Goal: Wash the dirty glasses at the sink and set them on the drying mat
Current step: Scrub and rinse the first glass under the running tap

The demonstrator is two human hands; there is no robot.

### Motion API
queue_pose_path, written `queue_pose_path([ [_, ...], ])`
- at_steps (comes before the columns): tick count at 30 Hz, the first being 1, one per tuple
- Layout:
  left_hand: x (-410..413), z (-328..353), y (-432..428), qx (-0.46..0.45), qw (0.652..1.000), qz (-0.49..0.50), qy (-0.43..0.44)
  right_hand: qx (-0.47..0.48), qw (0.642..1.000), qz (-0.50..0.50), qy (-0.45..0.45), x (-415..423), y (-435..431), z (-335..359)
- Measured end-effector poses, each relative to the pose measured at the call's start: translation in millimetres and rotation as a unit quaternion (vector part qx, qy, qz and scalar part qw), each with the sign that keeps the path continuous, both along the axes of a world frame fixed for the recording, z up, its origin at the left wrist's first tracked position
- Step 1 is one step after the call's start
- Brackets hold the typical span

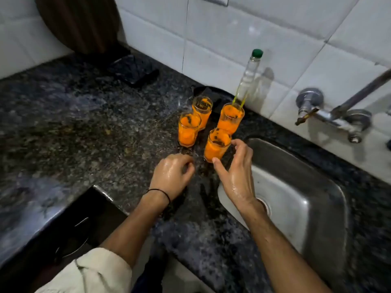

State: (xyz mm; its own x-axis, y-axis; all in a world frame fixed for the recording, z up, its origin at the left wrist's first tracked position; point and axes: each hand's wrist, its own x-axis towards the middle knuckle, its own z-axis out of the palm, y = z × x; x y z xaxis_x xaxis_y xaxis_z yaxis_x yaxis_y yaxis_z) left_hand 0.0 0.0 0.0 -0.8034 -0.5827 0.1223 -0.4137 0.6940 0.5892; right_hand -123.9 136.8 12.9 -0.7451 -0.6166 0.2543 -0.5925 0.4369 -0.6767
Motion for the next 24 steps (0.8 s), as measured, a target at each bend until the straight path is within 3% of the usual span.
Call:
queue_pose_path([
  [6,-21,-41,-19,-0.066,0.992,-0.098,-0.040,0.112,0.992,-0.051,0.007,-20,-38,-10],
  [10,-23,-61,-21,-0.087,0.985,-0.114,-0.098,0.112,0.989,-0.093,0.007,-20,-48,-10],
  [15,-21,-71,-22,-0.116,0.980,-0.125,-0.100,0.075,0.992,-0.096,0.012,-18,-47,-13],
  [19,-26,-61,-19,-0.098,0.985,-0.123,-0.078,0.022,0.992,-0.126,0.022,-19,-34,-10],
  [24,-55,-35,-2,-0.018,0.984,-0.171,0.040,-0.007,0.984,-0.177,0.024,-35,9,1],
])
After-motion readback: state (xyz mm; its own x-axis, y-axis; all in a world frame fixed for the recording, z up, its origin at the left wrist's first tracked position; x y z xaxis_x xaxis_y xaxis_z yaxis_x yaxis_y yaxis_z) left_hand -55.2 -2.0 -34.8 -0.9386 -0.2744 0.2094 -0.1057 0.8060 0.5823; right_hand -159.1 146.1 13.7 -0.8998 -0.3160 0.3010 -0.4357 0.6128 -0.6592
